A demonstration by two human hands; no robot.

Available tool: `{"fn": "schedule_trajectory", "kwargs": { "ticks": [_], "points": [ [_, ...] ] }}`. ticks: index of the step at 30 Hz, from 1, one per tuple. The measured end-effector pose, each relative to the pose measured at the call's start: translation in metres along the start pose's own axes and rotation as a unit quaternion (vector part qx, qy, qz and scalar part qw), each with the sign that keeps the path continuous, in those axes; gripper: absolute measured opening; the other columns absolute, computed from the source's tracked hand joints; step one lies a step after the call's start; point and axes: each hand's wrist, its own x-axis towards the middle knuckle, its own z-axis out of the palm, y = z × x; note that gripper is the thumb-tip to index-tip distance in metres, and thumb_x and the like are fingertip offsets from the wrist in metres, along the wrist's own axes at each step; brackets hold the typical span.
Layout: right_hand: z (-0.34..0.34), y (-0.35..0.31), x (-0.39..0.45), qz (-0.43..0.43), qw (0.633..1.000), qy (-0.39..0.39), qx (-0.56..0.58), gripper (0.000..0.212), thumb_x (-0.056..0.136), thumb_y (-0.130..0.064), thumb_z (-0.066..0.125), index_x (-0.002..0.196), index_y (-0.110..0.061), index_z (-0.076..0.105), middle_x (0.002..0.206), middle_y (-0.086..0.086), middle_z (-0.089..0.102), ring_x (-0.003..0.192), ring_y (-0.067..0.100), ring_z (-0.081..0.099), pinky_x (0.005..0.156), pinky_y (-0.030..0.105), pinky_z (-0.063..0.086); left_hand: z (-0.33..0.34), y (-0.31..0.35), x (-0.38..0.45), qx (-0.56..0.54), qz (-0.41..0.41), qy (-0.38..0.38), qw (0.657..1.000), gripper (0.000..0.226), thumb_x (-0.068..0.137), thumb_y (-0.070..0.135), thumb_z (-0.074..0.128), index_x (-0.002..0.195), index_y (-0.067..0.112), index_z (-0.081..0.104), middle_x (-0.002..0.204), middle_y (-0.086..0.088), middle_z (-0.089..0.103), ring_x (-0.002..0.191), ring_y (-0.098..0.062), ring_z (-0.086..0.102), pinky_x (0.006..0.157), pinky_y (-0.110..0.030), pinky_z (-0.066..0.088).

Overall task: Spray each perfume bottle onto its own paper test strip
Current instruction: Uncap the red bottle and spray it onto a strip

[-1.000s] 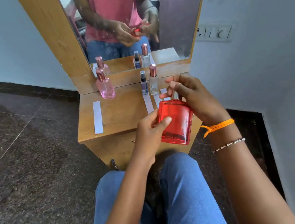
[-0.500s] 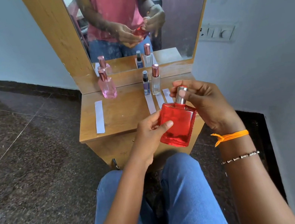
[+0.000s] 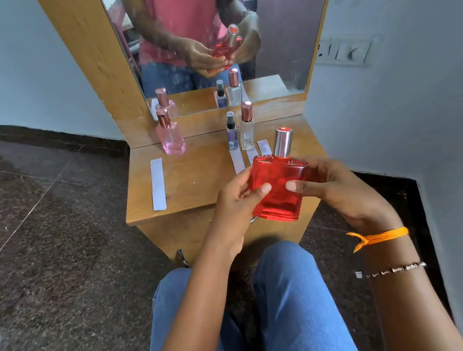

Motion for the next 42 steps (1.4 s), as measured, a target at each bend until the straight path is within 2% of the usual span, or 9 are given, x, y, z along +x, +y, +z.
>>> {"fn": "schedule_trajectory", "kwargs": {
  "ticks": [5,8,10,14,17,23,35,39,42],
  "points": [
    [0.001,0.003,0.001,-0.04,0.992,0.119,-0.019,0.031,0.077,0.0,0.071,0.105,-0.012,0.067,0.1,0.008,0.072,0.093,0.022,0.067,0.091,0.044,0.053,0.006,0.009,0.01,0.12,0.044,0.035,0.991,0.036,0.089,0.015,0.059,0.125,0.019,0.056,0.119,-0.005,0.065,0.11,-0.02,0.06,0.091,-0.034,0.05],
    [0.0,0.009,0.008,-0.034,0.969,0.234,-0.064,0.023,0.078,-0.004,0.073,0.096,-0.017,0.066,0.093,0.011,0.069,0.086,0.033,0.063,0.087,0.055,0.052,0.008,0.011,0.014,0.283,0.108,0.1,0.948,0.035,0.091,0.015,0.055,0.125,0.019,0.056,0.125,0.001,0.059,0.115,-0.013,0.053,0.095,-0.028,0.043],
    [0.0,0.011,0.017,-0.034,0.949,0.301,-0.088,0.02,0.077,-0.012,0.075,0.089,-0.02,0.061,0.083,0.003,0.065,0.076,0.019,0.059,0.081,0.052,0.054,0.006,0.011,0.013,0.33,0.129,0.112,0.928,0.029,0.091,0.012,0.054,0.119,0.016,0.061,0.12,0.001,0.06,0.112,-0.013,0.052,0.093,-0.026,0.04],
    [0.008,0.009,0.042,-0.072,0.909,0.391,-0.123,0.026,0.074,-0.023,0.077,0.085,-0.019,0.054,0.074,-0.013,0.059,0.061,-0.008,0.054,0.065,0.027,0.046,0.004,0.007,0.011,0.383,0.117,0.113,0.909,0.024,0.089,0.006,0.054,0.108,0.015,0.065,0.115,-0.001,0.061,0.112,-0.019,0.052,0.097,-0.032,0.04],
    [0.017,0.006,0.064,-0.099,0.898,0.404,-0.144,0.028,0.075,-0.022,0.076,0.086,-0.018,0.051,0.078,-0.011,0.059,0.065,-0.003,0.054,0.062,0.017,0.042,0.004,0.006,0.011,0.399,0.114,0.114,0.903,0.024,0.088,0.005,0.054,0.106,0.016,0.066,0.114,0.0,0.061,0.111,-0.019,0.051,0.096,-0.032,0.04],
    [0.025,0.007,0.091,-0.112,0.882,0.416,-0.192,0.029,0.078,-0.024,0.075,0.088,-0.019,0.048,0.087,-0.005,0.06,0.077,0.013,0.058,0.064,0.015,0.041,-0.003,0.006,0.008,0.406,0.111,0.122,0.899,0.025,0.088,0.004,0.054,0.105,0.019,0.066,0.113,0.003,0.061,0.11,-0.016,0.05,0.09,-0.022,0.037],
    [0.028,0.019,0.113,-0.101,0.866,0.418,-0.256,0.029,0.078,-0.032,0.074,0.089,-0.02,0.05,0.094,0.0,0.065,0.082,0.018,0.059,0.067,0.032,0.048,-0.008,0.001,0.007,0.408,0.095,0.119,0.9,0.029,0.089,0.002,0.053,0.107,0.021,0.065,0.115,0.006,0.06,0.112,-0.011,0.047,0.089,-0.017,0.036],
    [0.031,0.022,0.112,-0.109,0.862,0.41,-0.276,0.029,0.078,-0.033,0.074,0.092,-0.019,0.052,0.091,-0.006,0.061,0.077,0.011,0.054,0.059,0.017,0.036,-0.01,0.001,0.008,0.409,0.097,0.125,0.899,0.029,0.089,0.001,0.053,0.107,0.02,0.065,0.115,0.005,0.06,0.111,-0.012,0.048,0.088,-0.018,0.037],
    [0.034,0.024,0.112,-0.109,0.859,0.409,-0.29,0.031,0.08,-0.034,0.073,0.096,-0.017,0.053,0.093,-0.005,0.061,0.079,0.011,0.055,0.058,0.015,0.033,-0.01,0.0,0.009,0.403,0.097,0.126,0.901,0.03,0.088,0.0,0.053,0.107,0.019,0.065,0.114,0.003,0.061,0.111,-0.013,0.049,0.088,-0.019,0.038]
  ]
}}
